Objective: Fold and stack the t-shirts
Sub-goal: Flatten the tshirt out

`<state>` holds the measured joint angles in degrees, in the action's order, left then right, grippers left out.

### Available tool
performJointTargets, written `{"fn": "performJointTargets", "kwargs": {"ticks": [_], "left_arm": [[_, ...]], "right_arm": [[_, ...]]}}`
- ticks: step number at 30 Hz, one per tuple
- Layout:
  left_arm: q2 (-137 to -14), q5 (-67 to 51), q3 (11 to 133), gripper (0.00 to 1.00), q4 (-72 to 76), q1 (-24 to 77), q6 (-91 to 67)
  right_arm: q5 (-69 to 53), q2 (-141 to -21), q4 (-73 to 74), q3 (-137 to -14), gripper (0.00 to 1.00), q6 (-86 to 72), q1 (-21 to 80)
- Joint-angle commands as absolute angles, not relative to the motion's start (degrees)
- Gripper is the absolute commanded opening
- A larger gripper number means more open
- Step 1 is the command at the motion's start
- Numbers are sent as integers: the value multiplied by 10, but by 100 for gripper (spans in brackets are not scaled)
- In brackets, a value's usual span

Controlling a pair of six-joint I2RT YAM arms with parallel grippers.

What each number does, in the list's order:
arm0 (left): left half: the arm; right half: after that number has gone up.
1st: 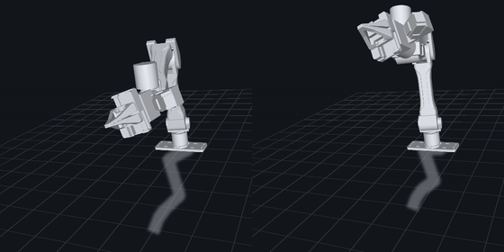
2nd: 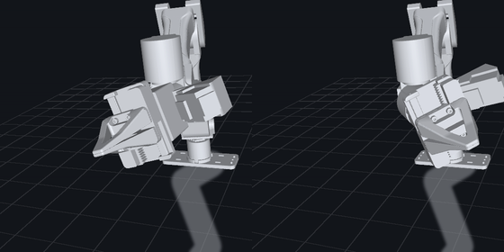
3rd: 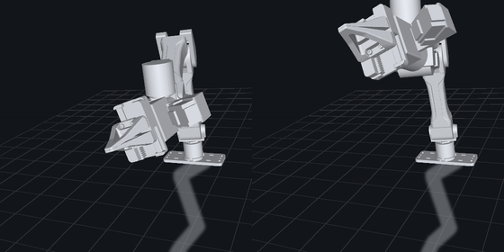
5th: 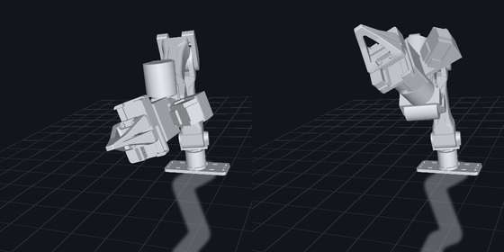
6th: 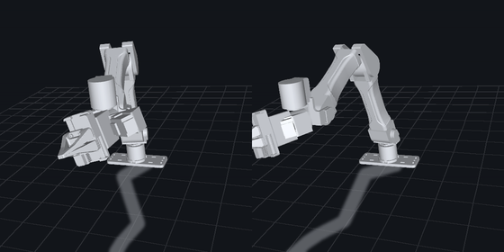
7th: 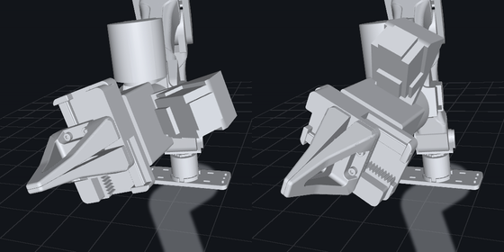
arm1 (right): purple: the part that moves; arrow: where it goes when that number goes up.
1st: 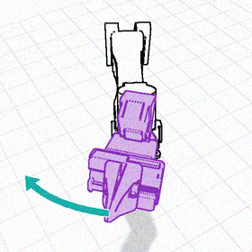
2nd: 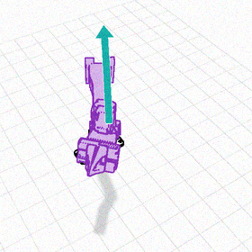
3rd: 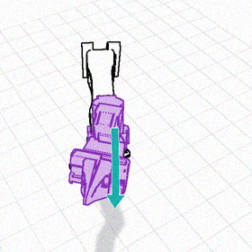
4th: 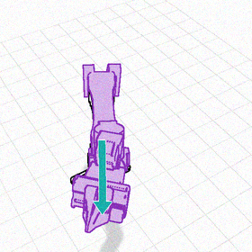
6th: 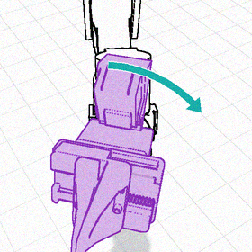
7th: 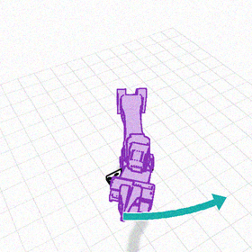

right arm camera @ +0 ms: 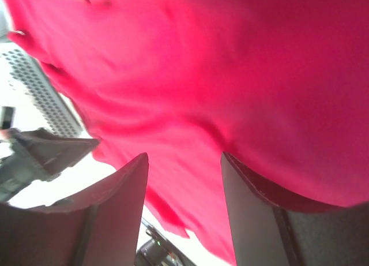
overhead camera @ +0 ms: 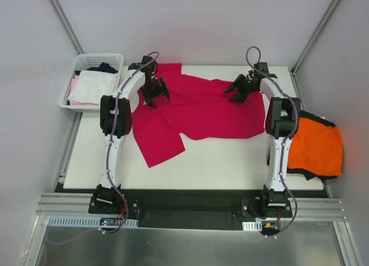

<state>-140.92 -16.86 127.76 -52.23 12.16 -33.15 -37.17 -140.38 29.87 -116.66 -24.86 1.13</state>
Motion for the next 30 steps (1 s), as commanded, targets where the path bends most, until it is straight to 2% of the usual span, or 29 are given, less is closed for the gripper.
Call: {"fn": "performJointTargets", "kwargs": {"ticks": [1, 6, 12, 18, 25, 28, 30], "left_arm": [[-1289, -150, 1231, 73, -526, 153, -316], [-1206, -177, 1115, 73, -525, 195, -320], [-1123, -249, 966, 73, -528, 223, -294], [-1058, -237, 847, 72, -527, 224, -284], [-1039, -186, 793, 68, -523, 224, -292], [-1034, -186, 773, 62, -508, 225, -297], [-1032, -185, 746, 41, -500, 226, -296]], "right_arm": [[-317, -1285, 408, -1118, 56, -166, 7], [-209, -1181, 548, -1020, 55, -88, 36], [-180, -1049, 562, -834, 54, -77, 47], [-151, -983, 564, -781, 54, -69, 1], [-205, -1011, 561, -811, 52, -92, -22], [-204, -1020, 559, -819, 52, -94, -21], [-201, -1020, 555, -815, 52, -94, -21]]}}
